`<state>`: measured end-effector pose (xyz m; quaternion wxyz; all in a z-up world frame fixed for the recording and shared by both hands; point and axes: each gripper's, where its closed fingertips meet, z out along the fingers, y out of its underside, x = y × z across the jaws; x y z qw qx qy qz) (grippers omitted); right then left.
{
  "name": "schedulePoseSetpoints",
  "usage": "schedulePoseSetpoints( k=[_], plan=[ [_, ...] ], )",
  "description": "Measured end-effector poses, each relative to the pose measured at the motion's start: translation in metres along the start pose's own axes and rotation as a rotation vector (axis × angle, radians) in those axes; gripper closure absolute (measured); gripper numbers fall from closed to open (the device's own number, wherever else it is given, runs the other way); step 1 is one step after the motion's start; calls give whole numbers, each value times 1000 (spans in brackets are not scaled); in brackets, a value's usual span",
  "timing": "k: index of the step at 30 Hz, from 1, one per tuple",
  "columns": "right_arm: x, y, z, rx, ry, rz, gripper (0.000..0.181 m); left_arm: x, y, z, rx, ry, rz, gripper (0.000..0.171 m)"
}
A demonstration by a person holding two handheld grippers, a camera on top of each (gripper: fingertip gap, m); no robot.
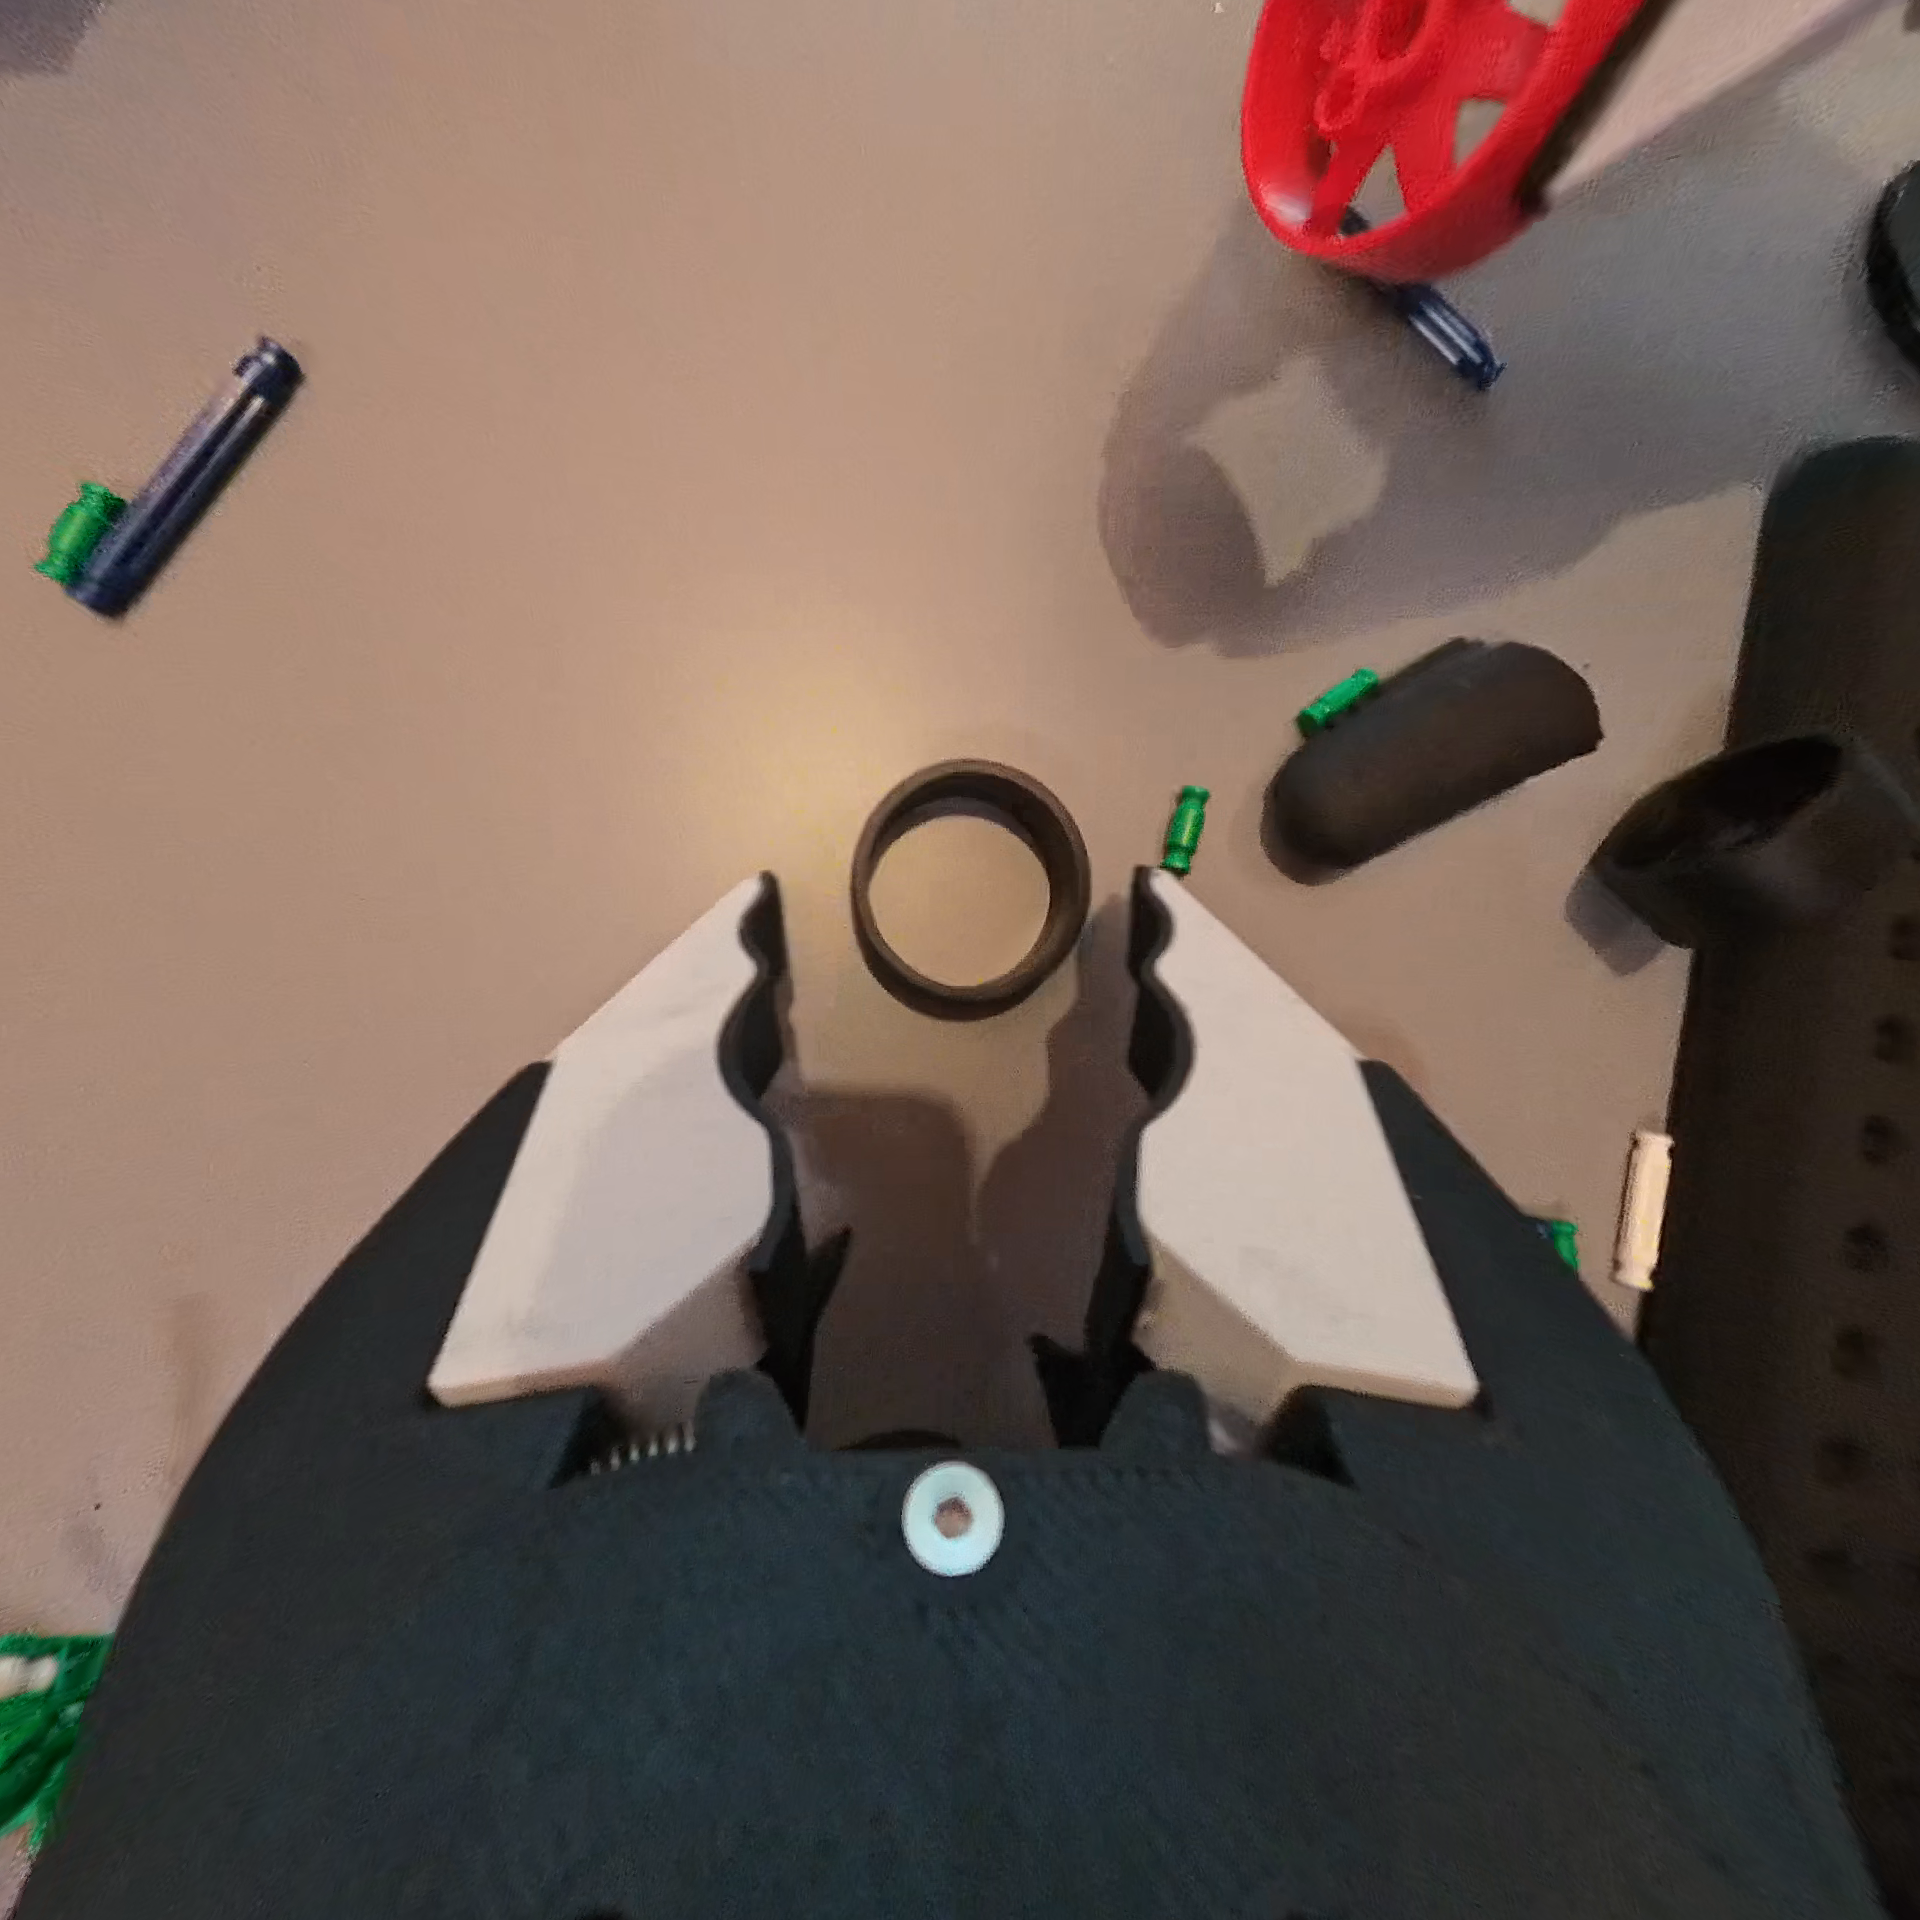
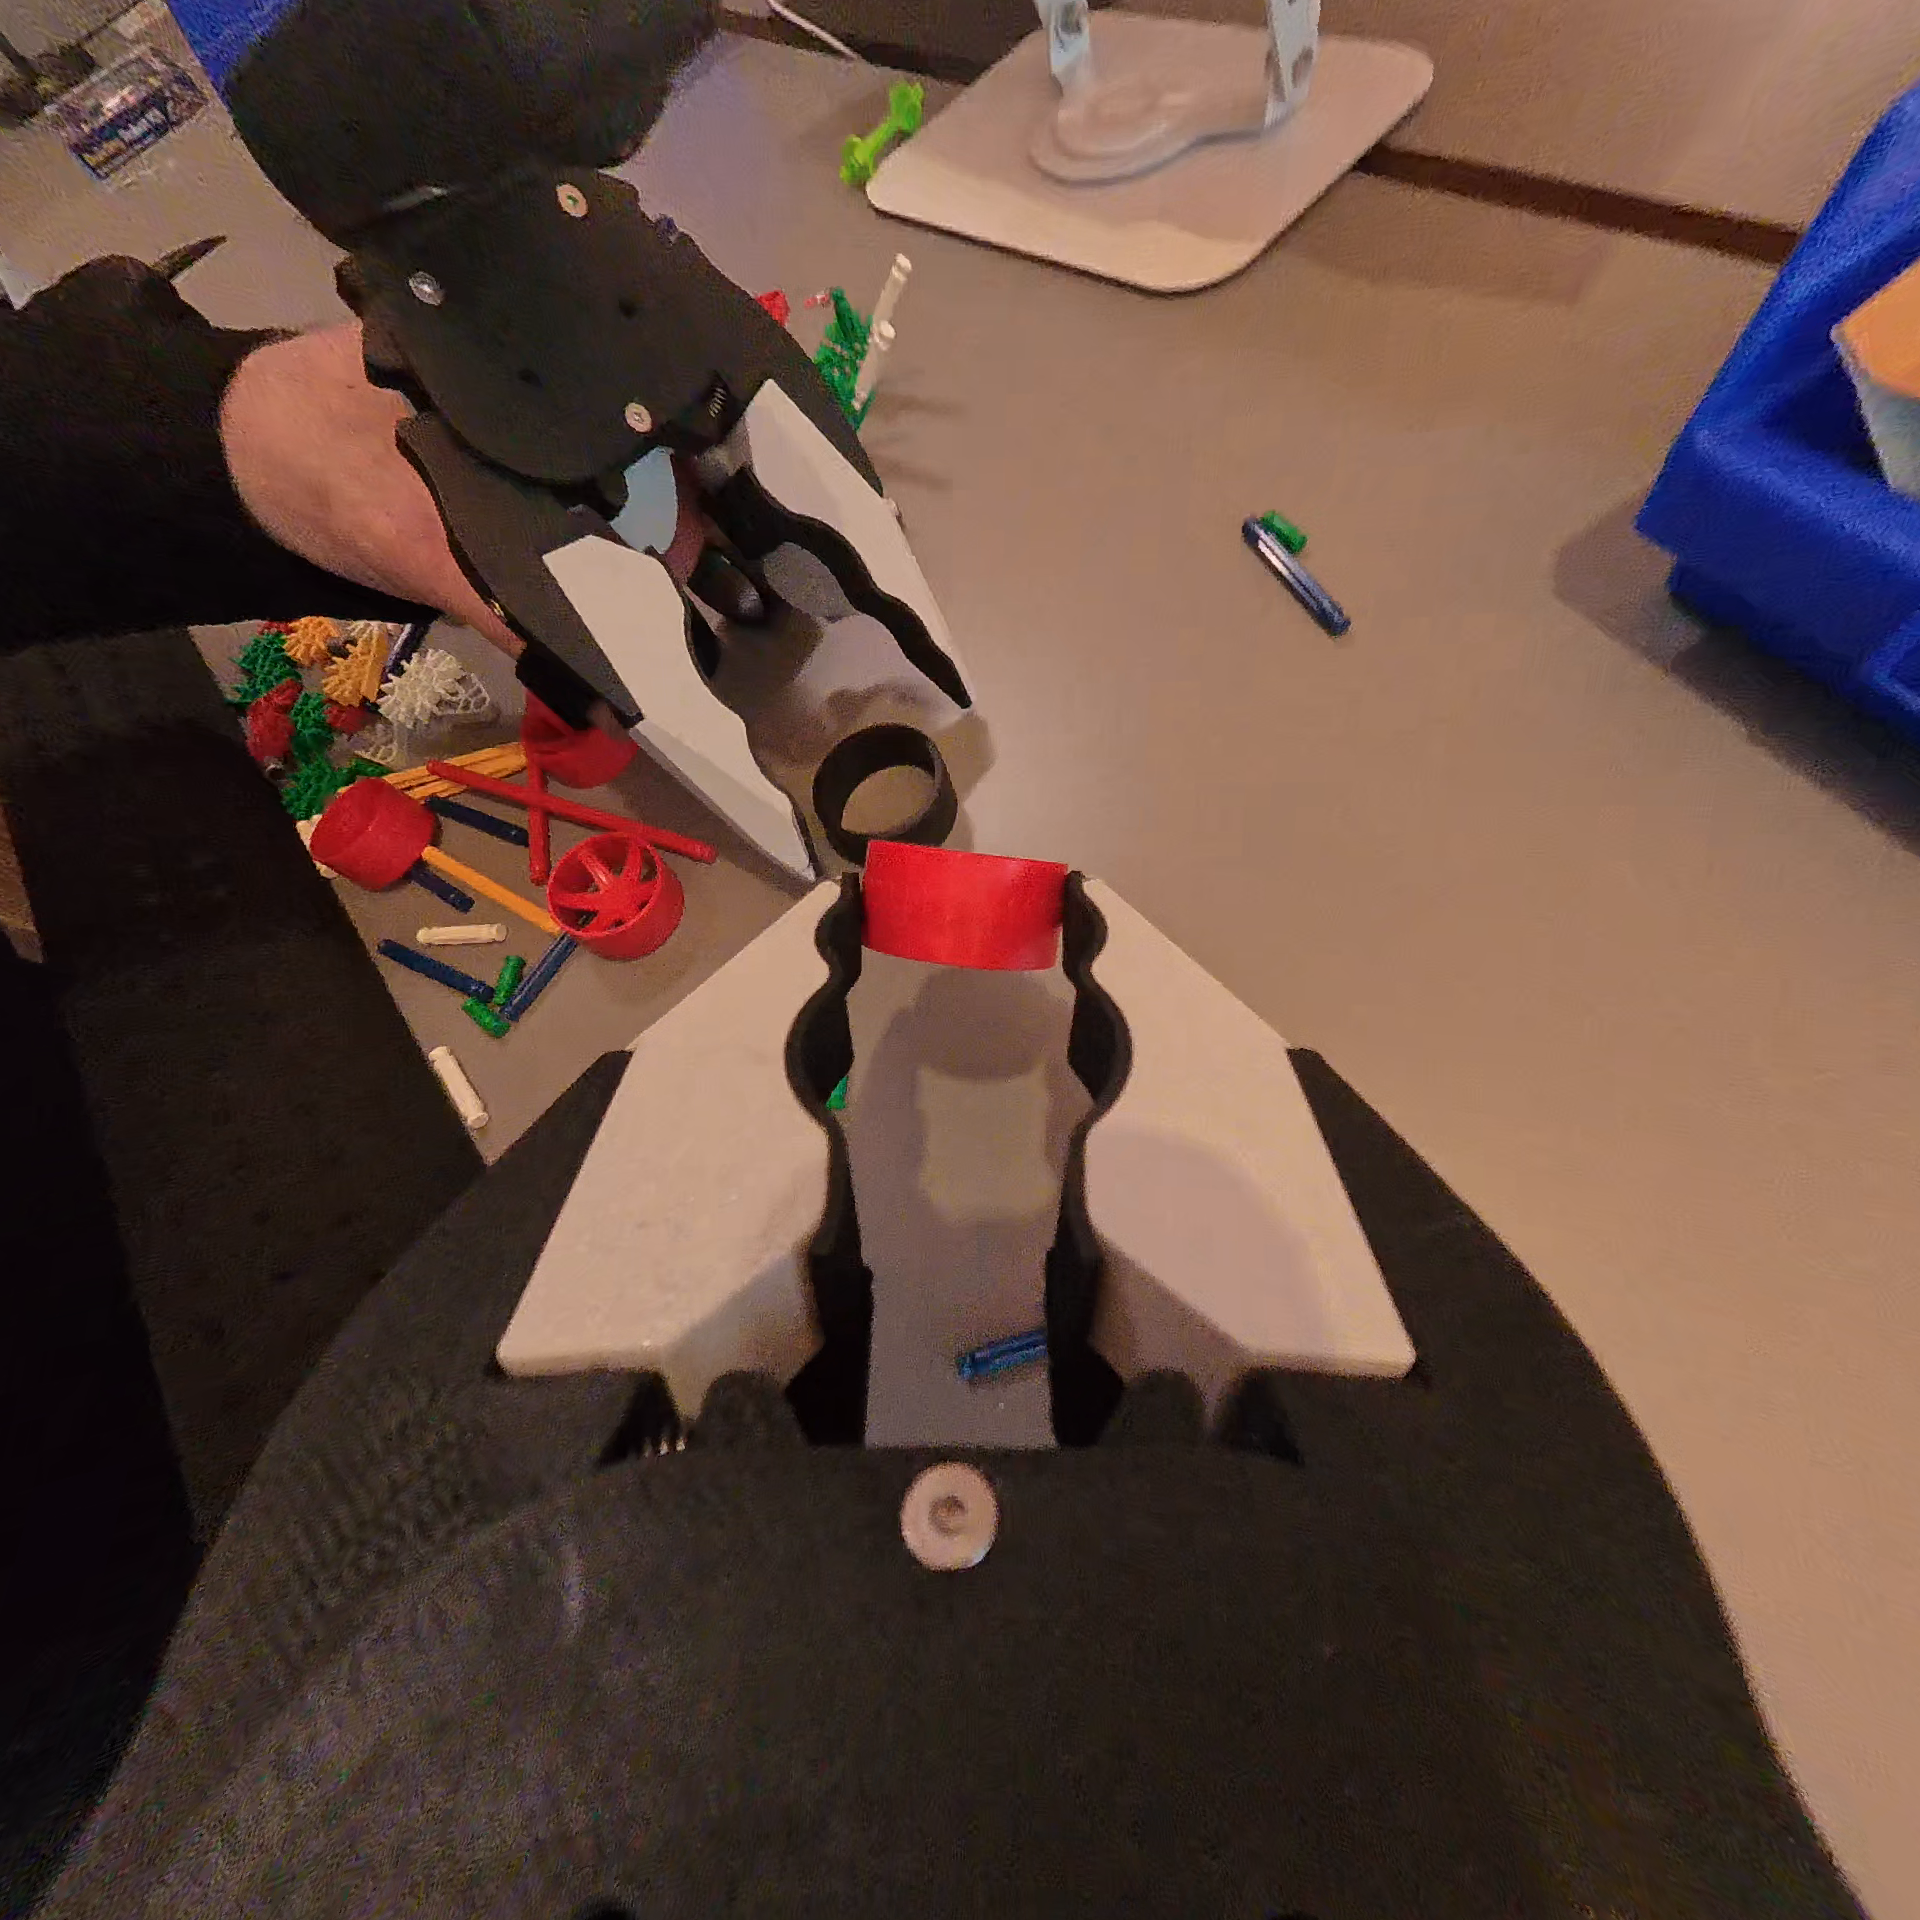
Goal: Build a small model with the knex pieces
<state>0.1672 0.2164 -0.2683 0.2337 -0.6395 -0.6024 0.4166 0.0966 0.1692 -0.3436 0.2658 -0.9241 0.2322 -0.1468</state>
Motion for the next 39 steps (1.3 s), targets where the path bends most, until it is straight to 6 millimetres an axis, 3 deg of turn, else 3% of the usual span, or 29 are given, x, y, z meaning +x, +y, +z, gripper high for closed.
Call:
schedulePoseSetpoints(
  k=[1,3,5,7,10,13,15,18,20,21,23,25,30,34,36,39],
  plan=[
    [-5,-9,2,39,1,-54,145,-3,-3,-2,2,-19,2,95],
    [-19,-26,5,126,-28,-149,145,6,-15,-15,75,6,41,100],
    [-36,-41,5,219,-65,-214,145,31,-36,-36,223,149,17,108],
    [-51,-52,4,275,-80,-297,145,54,-54,-60,365,381,-115,116],
    [-73,-71,-5,362,-133,-367,145,56,-73,-96,565,633,-340,124],
    [-92,-82,-8,388,-186,-422,145,62,-80,-125,670,908,-506,129],
    [-103,-86,-7,374,-207,-459,145,65,-82,-138,739,976,-534,147],
    [-112,-94,-7,323,-194,-513,146,70,-82,-151,791,1003,-525,155],
    [-110,-96,-5,237,-137,-547,146,65,-80,-151,808,922,-510,165],
    [-105,-95,-2,168,-82,-568,146,59,-77,-147,794,840,-518,159],
    [-99,-94,3,55,16,-645,146,51,-72,-145,764,688,-475,128],
    [-105,-95,7,-19,47,-713,146,59,-76,-155,764,696,-441,120],
    [-121,-101,17,-105,91,-836,146,73,-78,-158,732,728,-405,132],
    [-130,-114,16,-40,92,-833,145,72,-79,-173,835,801,-448,133],
    [-139,-128,11,57,69,-772,125,70,-81,-194,941,913,-489,133],
    [-152,-139,4,170,8,-690,130,66,-81,-225,1082,1086,-517,133]
  ],
)
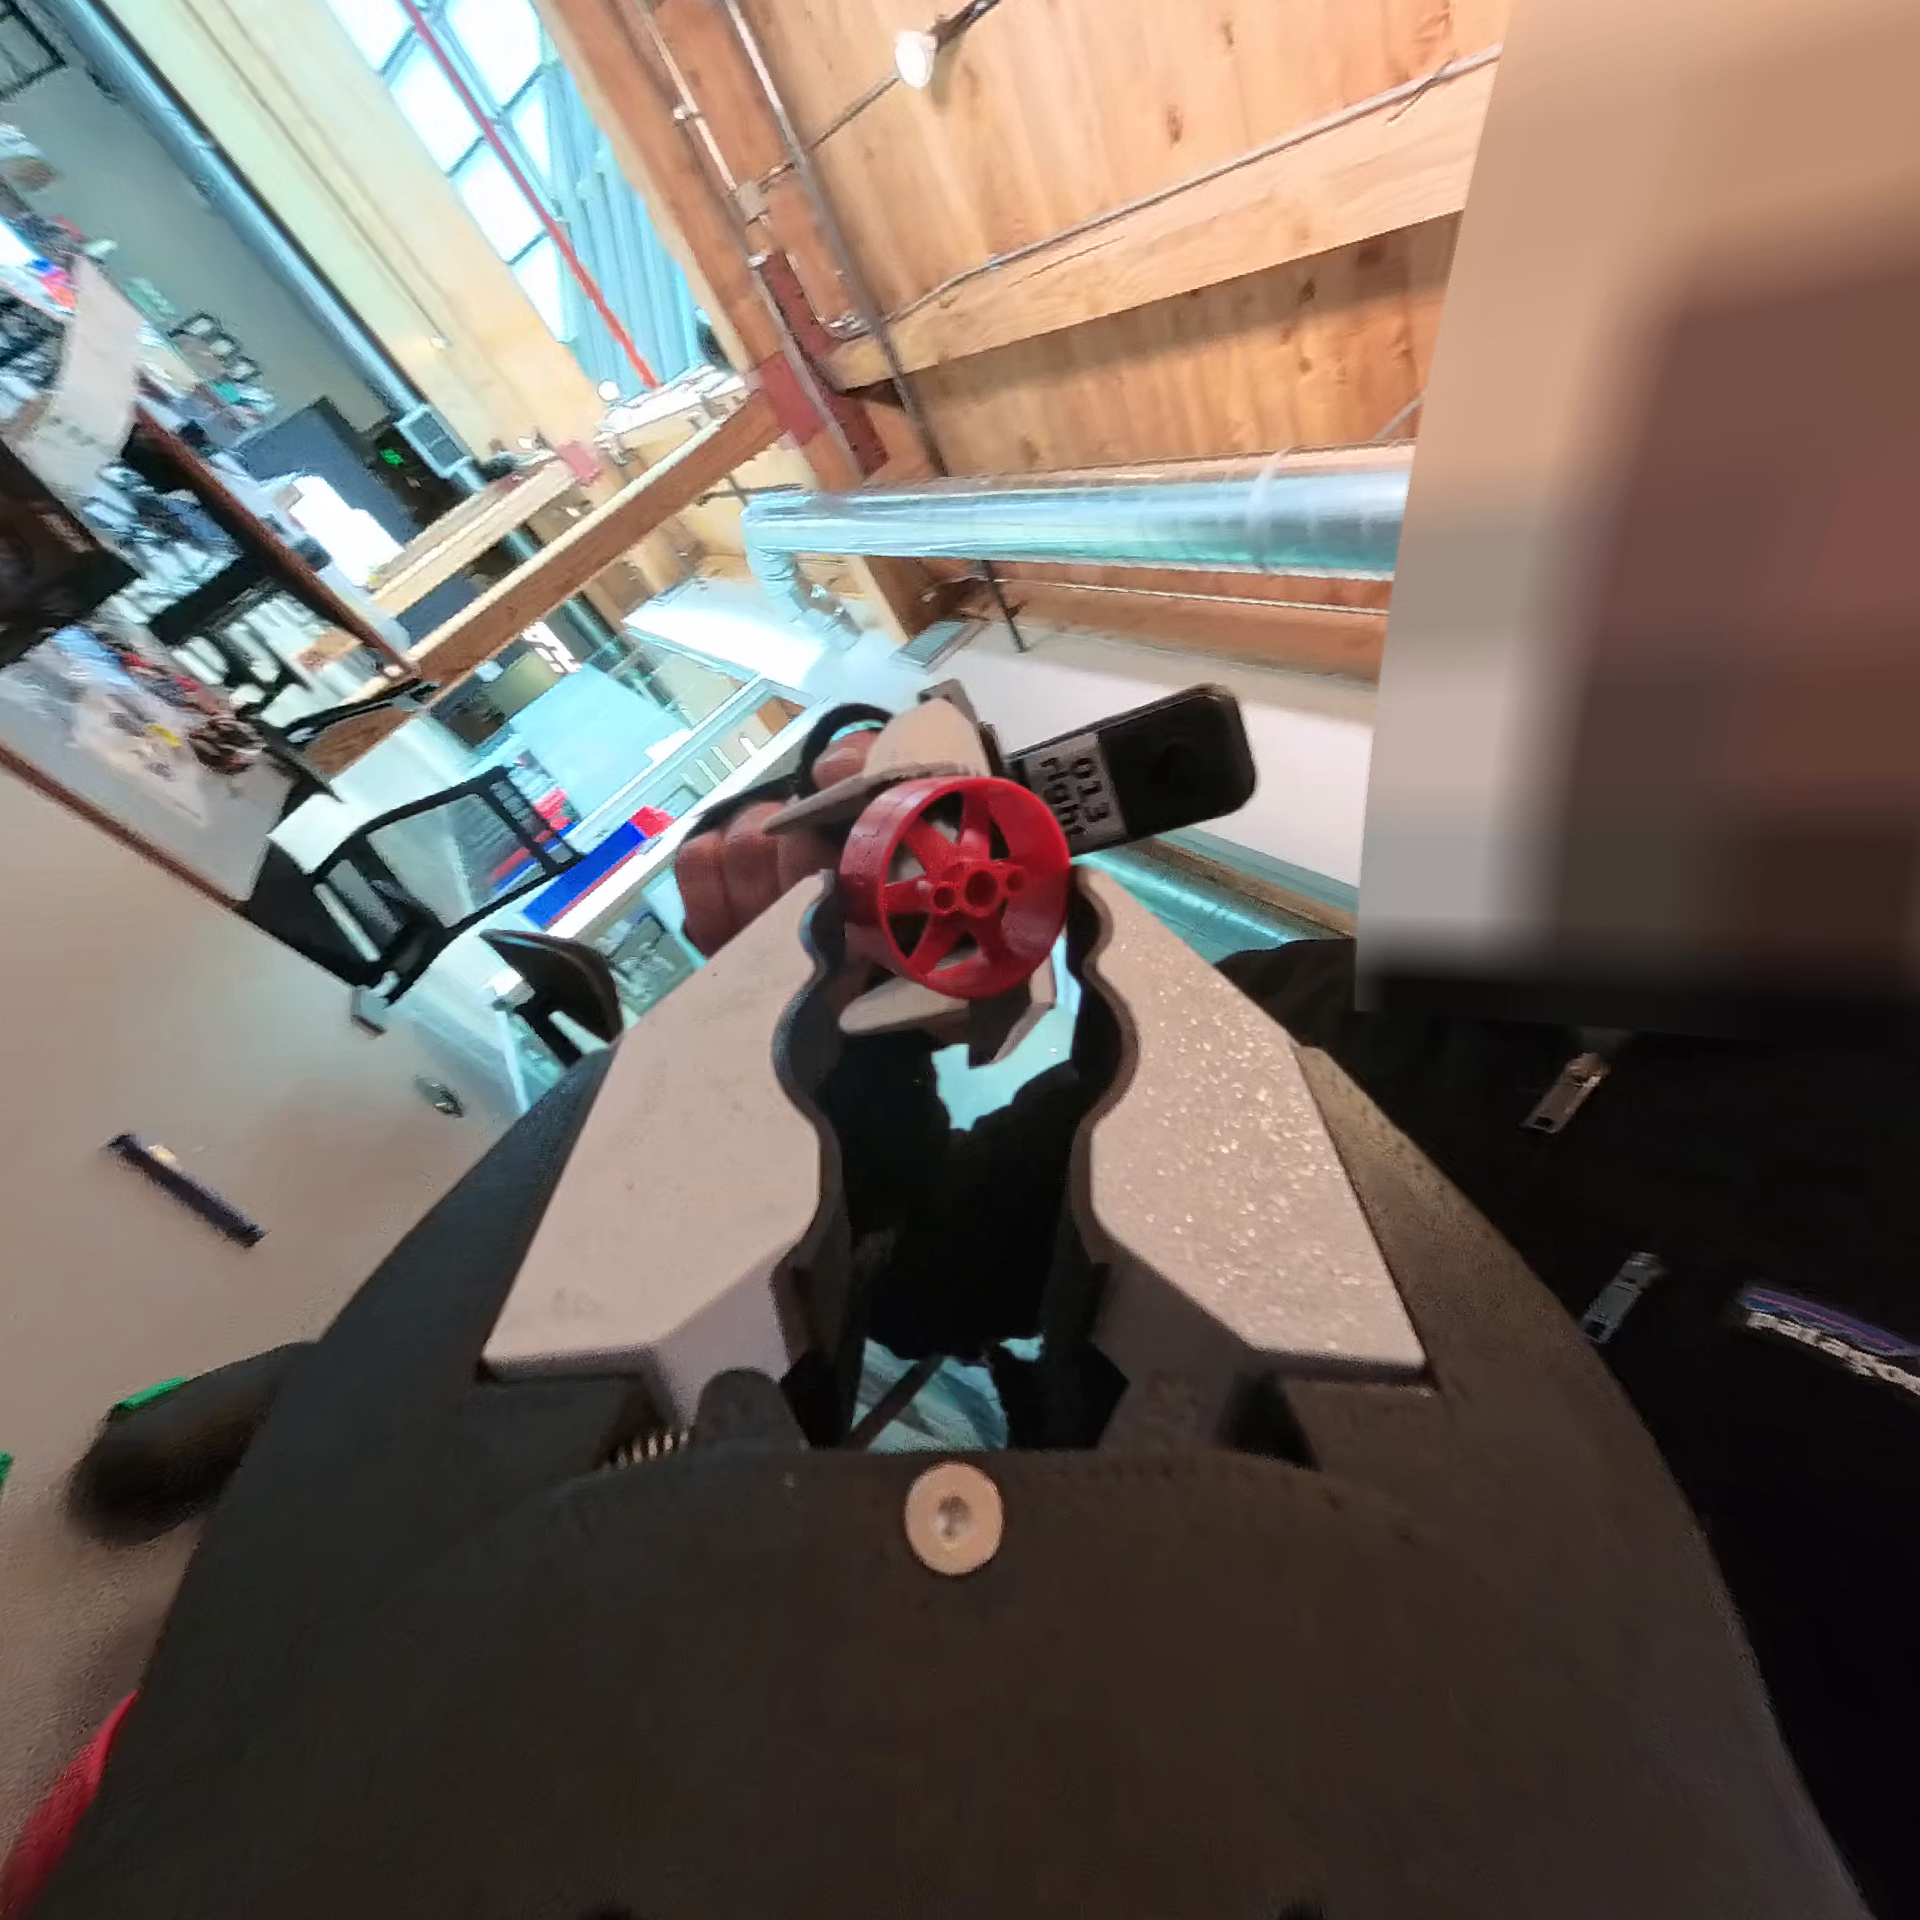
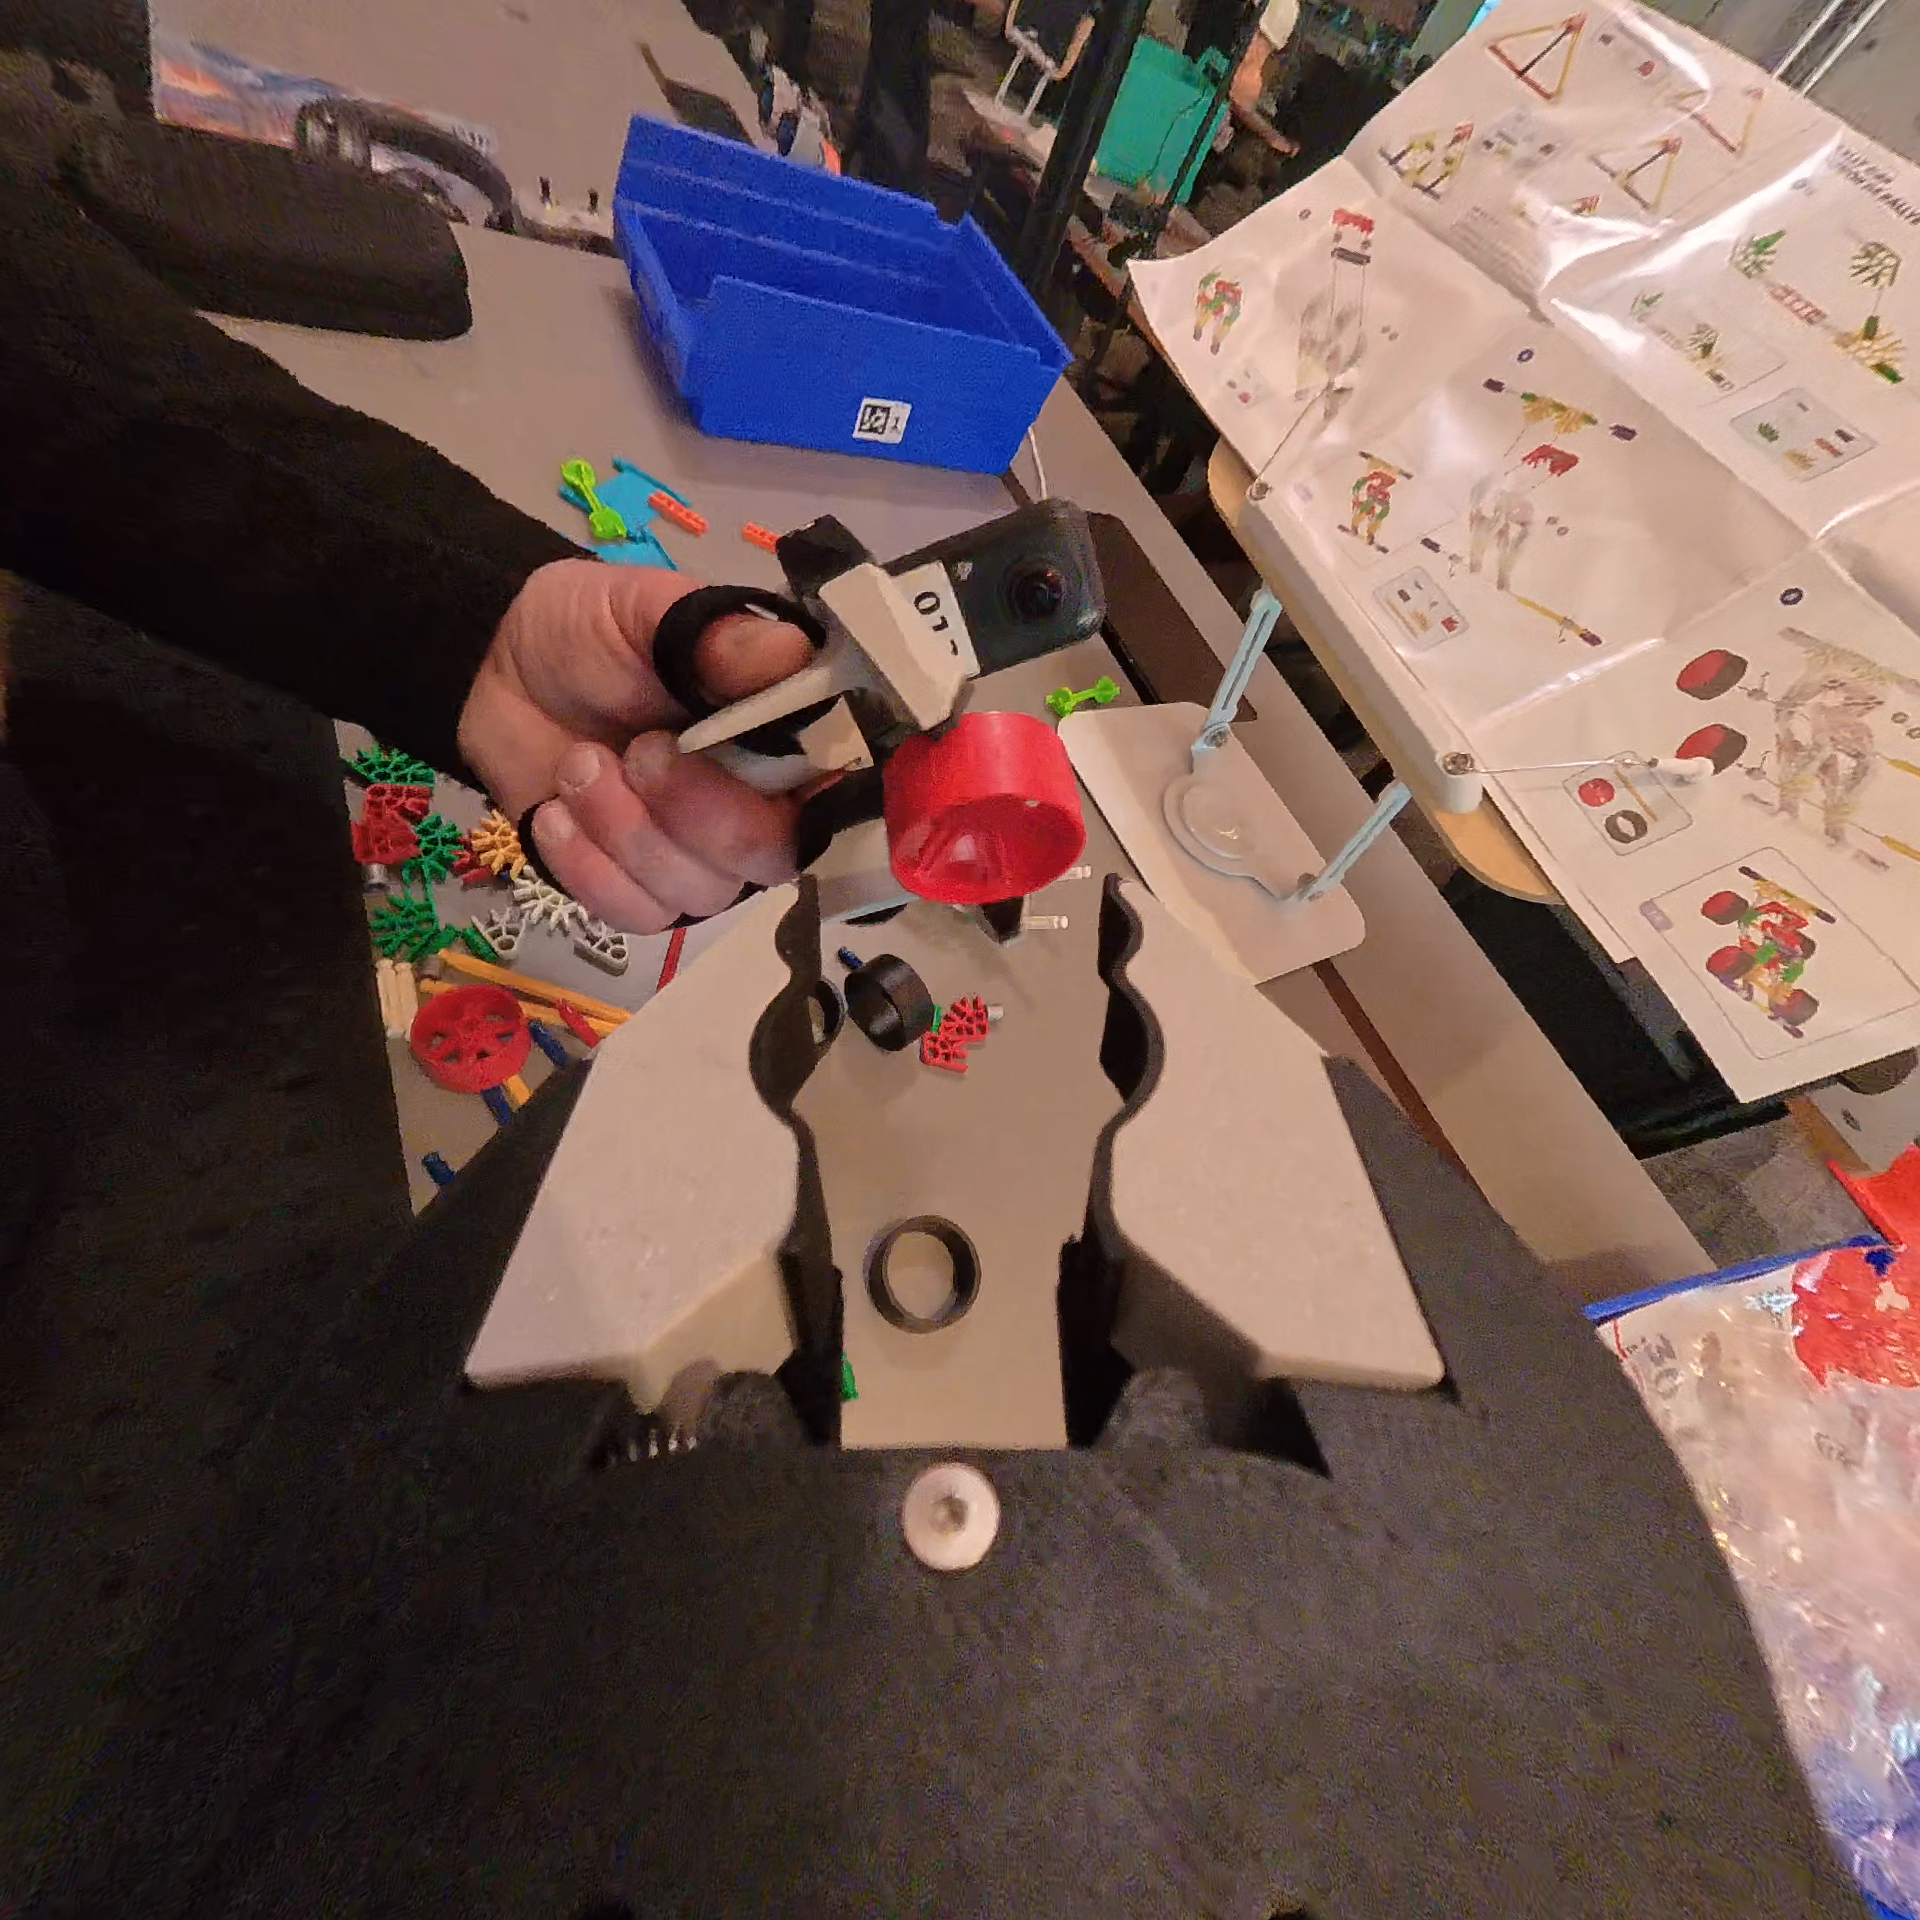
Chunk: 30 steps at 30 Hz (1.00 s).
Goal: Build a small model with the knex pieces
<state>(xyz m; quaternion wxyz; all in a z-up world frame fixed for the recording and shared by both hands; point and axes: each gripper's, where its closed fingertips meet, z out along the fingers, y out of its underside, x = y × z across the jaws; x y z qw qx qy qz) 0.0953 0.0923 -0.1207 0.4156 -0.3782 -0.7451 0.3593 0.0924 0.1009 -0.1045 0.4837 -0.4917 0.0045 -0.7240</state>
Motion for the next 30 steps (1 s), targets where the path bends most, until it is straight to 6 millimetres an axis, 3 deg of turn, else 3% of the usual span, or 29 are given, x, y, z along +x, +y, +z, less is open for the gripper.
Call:
schedulePoseSetpoints(
  k=[5,7,11,14,17,19,21,25,30],
  plan=[
    [-10,-12,4,52,-6,10,135,14,12,4,-31,119,-70,133],
    [-12,-16,4,78,-22,44,145,19,14,4,-28,170,-88,133],
    [-9,-5,2,46,-42,115,145,11,17,4,-4,178,-154,132],
    [6,31,-1,-112,-25,143,145,-22,13,-8,0,-37,-106,135],
    [16,100,7,-394,-62,144,145,-69,27,-37,-143,-398,11,139],
    [16,138,18,-546,-111,117,145,-83,37,-49,-234,-512,52,139],
    [7,163,32,-631,-203,103,145,-99,50,-59,-347,-627,141,140],
    [-2,194,50,-756,-334,119,145,-125,77,-74,-551,-777,253,137],
    [-5,210,58,-864,-399,86,146,-146,91,-82,-663,-872,334,131]
  ],
)
